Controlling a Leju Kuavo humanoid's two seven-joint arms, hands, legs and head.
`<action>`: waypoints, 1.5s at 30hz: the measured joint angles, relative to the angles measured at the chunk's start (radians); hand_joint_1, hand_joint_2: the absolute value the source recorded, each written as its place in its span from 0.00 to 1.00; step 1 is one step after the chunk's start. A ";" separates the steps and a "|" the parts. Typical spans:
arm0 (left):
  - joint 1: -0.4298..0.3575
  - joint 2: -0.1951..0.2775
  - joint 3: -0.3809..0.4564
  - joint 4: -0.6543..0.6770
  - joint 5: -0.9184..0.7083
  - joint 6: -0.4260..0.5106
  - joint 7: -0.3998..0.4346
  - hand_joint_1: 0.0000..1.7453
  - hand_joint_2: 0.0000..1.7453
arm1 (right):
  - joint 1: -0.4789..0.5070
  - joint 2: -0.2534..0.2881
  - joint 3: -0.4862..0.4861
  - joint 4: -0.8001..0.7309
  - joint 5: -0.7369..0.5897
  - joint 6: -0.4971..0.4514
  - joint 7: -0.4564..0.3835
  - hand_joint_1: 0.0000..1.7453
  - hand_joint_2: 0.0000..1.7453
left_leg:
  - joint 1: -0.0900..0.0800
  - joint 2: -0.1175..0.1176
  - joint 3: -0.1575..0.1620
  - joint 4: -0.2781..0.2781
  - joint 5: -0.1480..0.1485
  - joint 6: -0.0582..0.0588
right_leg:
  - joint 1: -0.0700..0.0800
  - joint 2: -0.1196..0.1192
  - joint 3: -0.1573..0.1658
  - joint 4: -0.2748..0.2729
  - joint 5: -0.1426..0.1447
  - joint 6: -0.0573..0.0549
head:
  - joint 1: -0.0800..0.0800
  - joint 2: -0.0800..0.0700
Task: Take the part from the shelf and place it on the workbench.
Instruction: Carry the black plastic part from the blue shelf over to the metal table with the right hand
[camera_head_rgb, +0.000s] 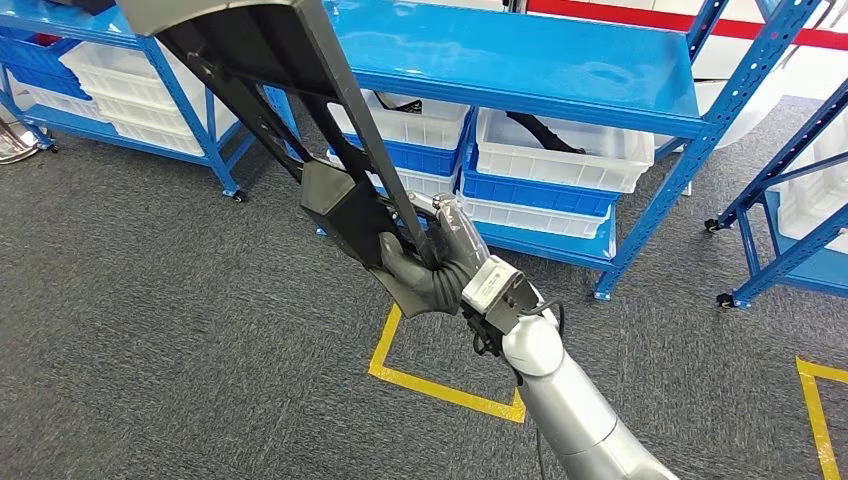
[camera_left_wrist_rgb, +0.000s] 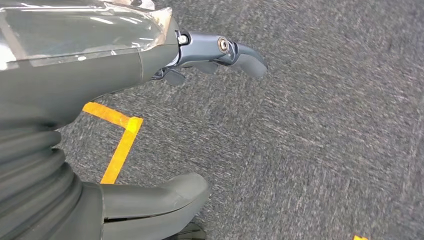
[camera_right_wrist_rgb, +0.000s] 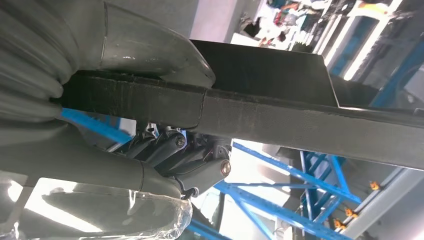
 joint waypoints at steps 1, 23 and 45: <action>-0.002 0.000 0.000 0.000 -0.003 0.000 0.003 0.00 1.00 | -0.001 0.000 0.000 0.002 -0.003 0.000 -0.002 1.00 1.00 | -0.001 0.020 -0.029 0.067 -0.037 -0.004 | 0.002 -0.009 -0.001 0.000 0.000 -0.004 | -0.001 0.000; 0.003 -0.010 0.000 0.002 -0.040 0.009 0.017 0.00 1.00 | 0.067 -0.015 -0.001 -0.004 0.013 -0.015 -0.015 1.00 1.00 | -0.005 -0.041 0.063 -0.082 0.032 0.046 | 0.006 0.026 -0.043 0.081 -0.036 0.045 | 0.006 0.000; -0.016 0.004 -0.009 0.006 -0.092 0.003 0.059 0.00 1.00 | 0.092 -0.026 -0.002 -0.014 0.019 -0.050 -0.041 1.00 1.00 | -0.011 0.055 0.065 -0.085 0.029 0.048 | 0.023 -0.066 -0.028 0.059 -0.042 0.018 | 0.003 0.000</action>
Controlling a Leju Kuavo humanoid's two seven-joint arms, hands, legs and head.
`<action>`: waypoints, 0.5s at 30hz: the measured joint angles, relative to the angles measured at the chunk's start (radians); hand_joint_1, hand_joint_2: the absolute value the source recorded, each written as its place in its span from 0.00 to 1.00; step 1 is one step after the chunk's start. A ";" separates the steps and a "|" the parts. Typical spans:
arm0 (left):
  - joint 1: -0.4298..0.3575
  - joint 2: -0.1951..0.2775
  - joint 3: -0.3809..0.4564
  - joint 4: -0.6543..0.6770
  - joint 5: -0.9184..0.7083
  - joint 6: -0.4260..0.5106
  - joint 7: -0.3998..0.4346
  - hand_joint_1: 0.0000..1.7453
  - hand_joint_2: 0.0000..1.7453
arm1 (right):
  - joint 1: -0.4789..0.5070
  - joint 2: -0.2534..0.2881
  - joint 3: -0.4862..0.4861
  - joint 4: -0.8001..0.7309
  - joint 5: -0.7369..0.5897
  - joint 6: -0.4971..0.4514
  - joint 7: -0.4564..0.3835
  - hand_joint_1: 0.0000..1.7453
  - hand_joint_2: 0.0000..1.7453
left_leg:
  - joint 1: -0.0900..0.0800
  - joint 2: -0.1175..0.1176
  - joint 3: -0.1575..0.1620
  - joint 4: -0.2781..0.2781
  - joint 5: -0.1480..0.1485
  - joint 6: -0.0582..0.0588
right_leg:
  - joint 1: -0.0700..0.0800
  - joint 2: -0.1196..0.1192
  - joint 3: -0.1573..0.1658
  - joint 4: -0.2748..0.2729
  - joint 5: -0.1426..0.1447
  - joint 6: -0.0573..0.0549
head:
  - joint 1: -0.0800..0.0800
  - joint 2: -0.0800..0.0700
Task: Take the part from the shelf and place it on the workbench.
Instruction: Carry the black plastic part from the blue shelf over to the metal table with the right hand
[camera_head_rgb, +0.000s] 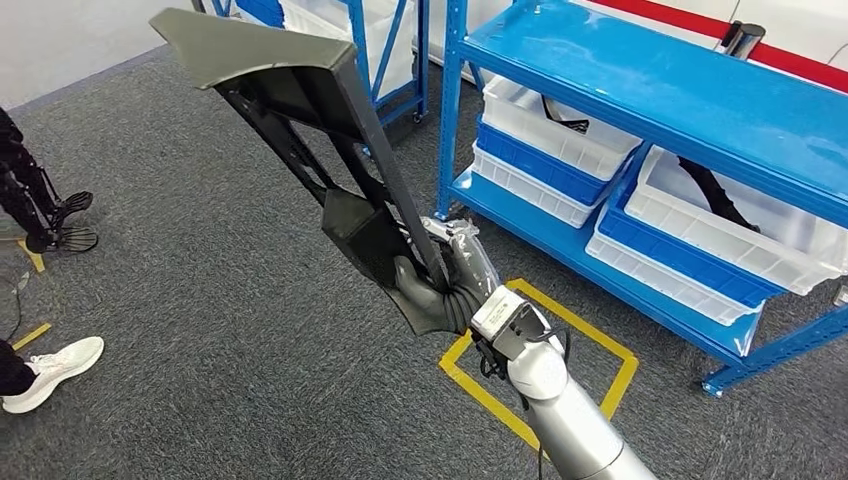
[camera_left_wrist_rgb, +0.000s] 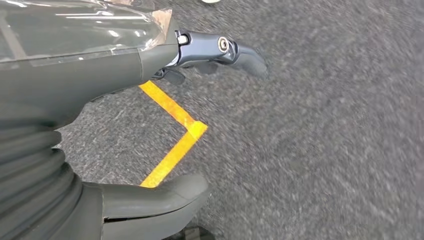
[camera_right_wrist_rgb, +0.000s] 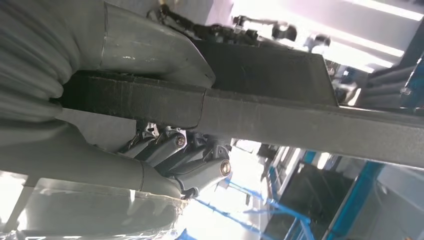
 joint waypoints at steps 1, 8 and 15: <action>-0.002 0.000 0.000 0.000 -0.001 0.000 0.001 0.00 1.00 | 0.000 0.000 -0.001 0.000 0.000 0.000 0.000 1.00 1.00 | 0.002 -0.009 0.000 -0.003 0.004 0.006 | -0.002 0.026 -0.027 0.055 -0.026 -0.002 | 0.001 0.000; -0.007 0.000 0.000 0.000 0.002 0.001 0.007 0.00 1.00 | -0.013 0.001 0.000 0.005 -0.007 0.018 0.004 1.00 1.00 | 0.005 -0.096 -0.009 0.004 0.010 0.001 | -0.019 0.090 -0.037 0.070 -0.012 0.033 | 0.002 0.000; 0.003 0.004 0.001 0.000 0.014 0.011 0.002 0.00 1.00 | -0.035 0.027 0.001 0.009 -0.020 0.040 0.019 1.00 1.00 | 0.007 -0.091 -0.048 0.048 -0.006 -0.037 | -0.026 0.084 0.012 -0.036 0.032 -0.008 | -0.004 0.000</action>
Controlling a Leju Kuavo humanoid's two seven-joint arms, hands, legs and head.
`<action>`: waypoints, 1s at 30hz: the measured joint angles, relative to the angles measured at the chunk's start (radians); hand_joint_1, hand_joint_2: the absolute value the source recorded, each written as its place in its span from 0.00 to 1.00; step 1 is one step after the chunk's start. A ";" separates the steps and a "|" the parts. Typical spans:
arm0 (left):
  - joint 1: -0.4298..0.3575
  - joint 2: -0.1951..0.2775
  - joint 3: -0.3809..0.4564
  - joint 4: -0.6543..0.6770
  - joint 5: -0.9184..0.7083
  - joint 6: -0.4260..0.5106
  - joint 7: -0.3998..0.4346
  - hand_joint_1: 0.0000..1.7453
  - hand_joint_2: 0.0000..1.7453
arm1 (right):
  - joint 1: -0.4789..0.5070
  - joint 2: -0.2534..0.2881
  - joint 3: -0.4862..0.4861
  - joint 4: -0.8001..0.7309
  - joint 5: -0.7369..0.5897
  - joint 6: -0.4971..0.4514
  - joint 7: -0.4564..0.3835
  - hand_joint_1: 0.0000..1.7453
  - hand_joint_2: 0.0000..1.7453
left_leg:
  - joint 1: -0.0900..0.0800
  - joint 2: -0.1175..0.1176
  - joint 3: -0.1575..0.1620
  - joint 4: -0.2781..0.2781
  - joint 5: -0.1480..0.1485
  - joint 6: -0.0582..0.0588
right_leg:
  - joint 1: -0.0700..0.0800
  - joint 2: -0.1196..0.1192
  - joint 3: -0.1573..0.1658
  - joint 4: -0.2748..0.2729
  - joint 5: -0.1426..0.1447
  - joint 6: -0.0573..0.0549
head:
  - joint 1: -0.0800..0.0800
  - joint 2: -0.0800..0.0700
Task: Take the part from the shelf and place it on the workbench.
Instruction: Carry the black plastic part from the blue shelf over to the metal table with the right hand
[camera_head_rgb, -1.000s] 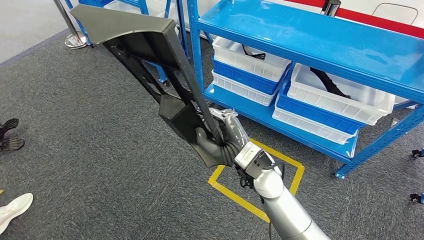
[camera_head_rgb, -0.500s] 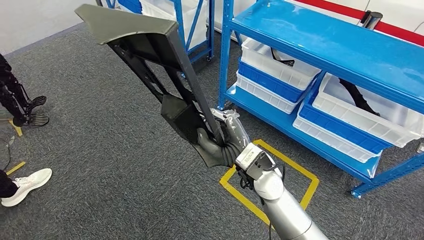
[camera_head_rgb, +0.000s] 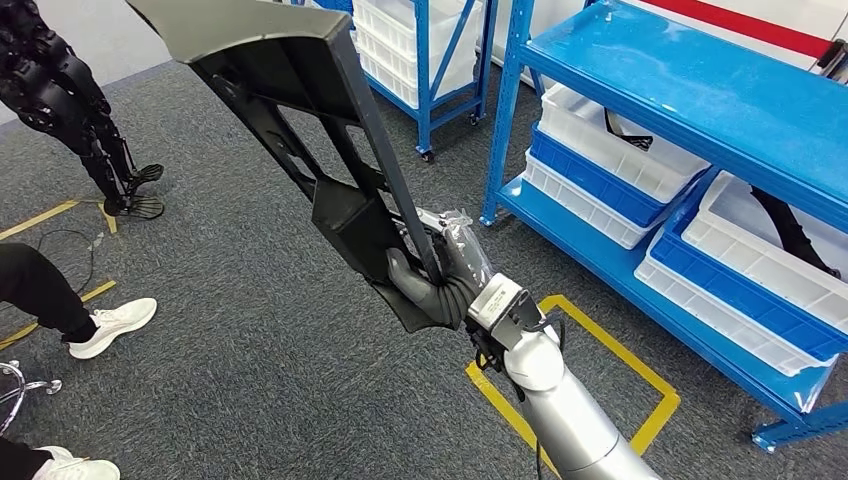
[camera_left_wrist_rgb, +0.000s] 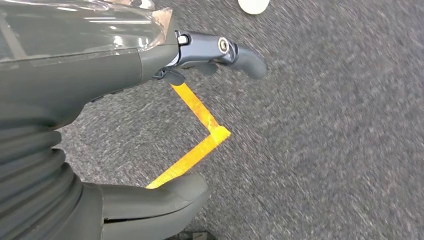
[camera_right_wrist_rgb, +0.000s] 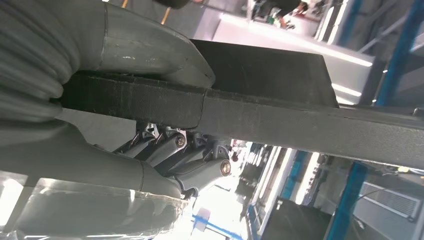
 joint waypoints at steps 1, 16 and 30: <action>0.000 0.000 0.001 0.000 0.002 0.002 -0.001 0.00 1.00 | -0.002 0.004 0.000 0.000 0.000 0.004 0.003 1.00 1.00 | 0.000 0.030 -0.021 0.046 -0.027 -0.004 | 0.001 -0.010 0.001 -0.001 0.000 -0.007 | -0.002 0.000; 0.010 -0.006 0.008 0.001 -0.002 0.010 -0.008 0.00 1.00 | -0.006 0.017 0.000 -0.004 0.001 0.017 0.013 1.00 1.00 | -0.007 0.090 0.041 -0.047 0.011 0.042 | 0.029 -0.079 -0.018 0.060 -0.051 0.003 | -0.001 0.000; 0.023 -0.007 0.008 0.001 -0.015 0.013 -0.004 0.00 1.00 | 0.005 0.017 -0.003 -0.014 0.002 0.028 0.019 1.00 1.00 | -0.002 -0.007 0.018 -0.017 -0.001 0.008 | 0.009 -0.002 -0.008 -0.004 0.009 -0.001 | 0.001 0.000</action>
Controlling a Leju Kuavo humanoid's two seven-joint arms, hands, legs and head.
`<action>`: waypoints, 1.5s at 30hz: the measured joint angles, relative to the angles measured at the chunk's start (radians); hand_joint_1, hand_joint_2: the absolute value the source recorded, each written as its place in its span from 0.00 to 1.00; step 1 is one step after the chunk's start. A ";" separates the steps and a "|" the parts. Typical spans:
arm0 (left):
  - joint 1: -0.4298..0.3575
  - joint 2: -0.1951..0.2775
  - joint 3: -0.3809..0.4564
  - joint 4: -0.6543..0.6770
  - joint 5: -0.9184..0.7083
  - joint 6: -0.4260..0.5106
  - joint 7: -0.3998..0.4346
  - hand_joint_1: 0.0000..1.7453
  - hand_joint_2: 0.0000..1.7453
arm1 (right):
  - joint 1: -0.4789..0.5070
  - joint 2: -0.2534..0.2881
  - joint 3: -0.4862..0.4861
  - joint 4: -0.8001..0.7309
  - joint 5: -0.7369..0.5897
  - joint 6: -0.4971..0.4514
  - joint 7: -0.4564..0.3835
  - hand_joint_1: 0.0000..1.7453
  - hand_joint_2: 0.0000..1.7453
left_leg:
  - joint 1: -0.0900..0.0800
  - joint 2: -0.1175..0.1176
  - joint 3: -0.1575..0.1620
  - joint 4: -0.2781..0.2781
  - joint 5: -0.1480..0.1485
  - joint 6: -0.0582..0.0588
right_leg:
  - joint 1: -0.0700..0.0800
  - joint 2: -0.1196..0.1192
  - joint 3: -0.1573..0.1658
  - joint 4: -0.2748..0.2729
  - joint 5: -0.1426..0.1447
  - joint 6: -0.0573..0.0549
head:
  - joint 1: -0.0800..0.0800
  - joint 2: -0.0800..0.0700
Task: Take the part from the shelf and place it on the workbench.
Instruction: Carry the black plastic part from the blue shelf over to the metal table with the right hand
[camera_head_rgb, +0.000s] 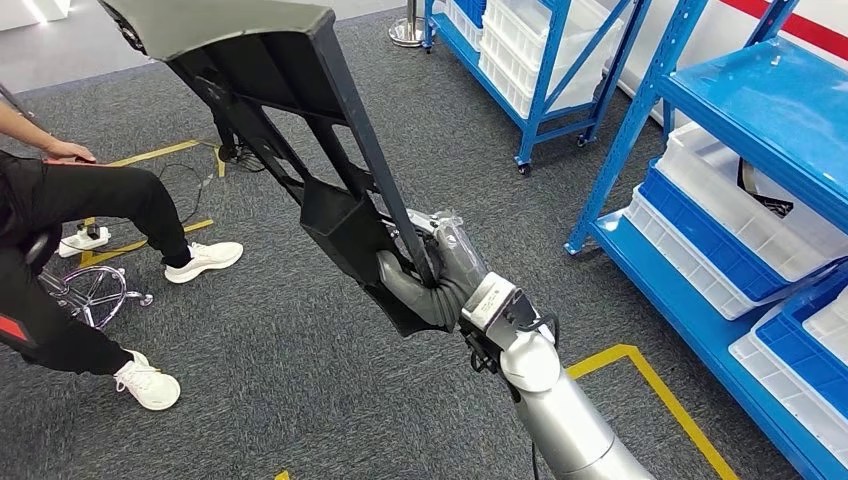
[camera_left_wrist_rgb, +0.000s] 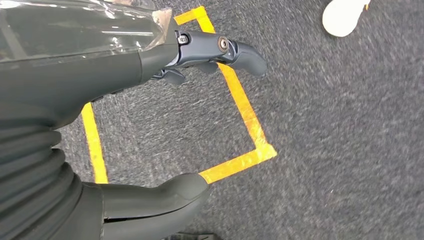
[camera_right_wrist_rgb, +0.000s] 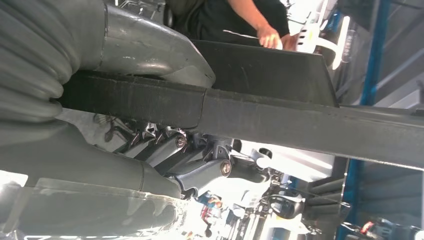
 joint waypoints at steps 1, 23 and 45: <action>0.000 0.000 0.000 0.000 0.000 0.000 0.000 0.00 1.00 | 0.000 0.002 0.000 -0.002 0.000 0.000 0.000 1.00 1.00 | 0.001 0.025 -0.017 0.036 -0.022 -0.004 | -0.001 -0.008 0.001 -0.002 0.001 -0.007 | -0.001 0.000; 0.010 0.004 0.001 0.001 -0.022 0.010 0.000 0.00 1.00 | 0.004 0.013 0.001 -0.008 0.007 0.021 0.016 1.00 1.00 | -0.003 0.012 0.030 -0.029 0.008 0.041 | 0.012 -0.013 -0.091 0.189 -0.074 0.026 | 0.005 0.000; 0.016 0.010 0.047 0.003 0.017 -0.026 -0.026 0.00 1.00 | -0.004 0.027 0.003 -0.010 0.015 0.032 0.021 1.00 1.00 | -0.004 0.109 0.022 -0.022 -0.003 0.015 | 0.025 -0.114 0.014 -0.007 -0.020 0.003 | 0.006 0.000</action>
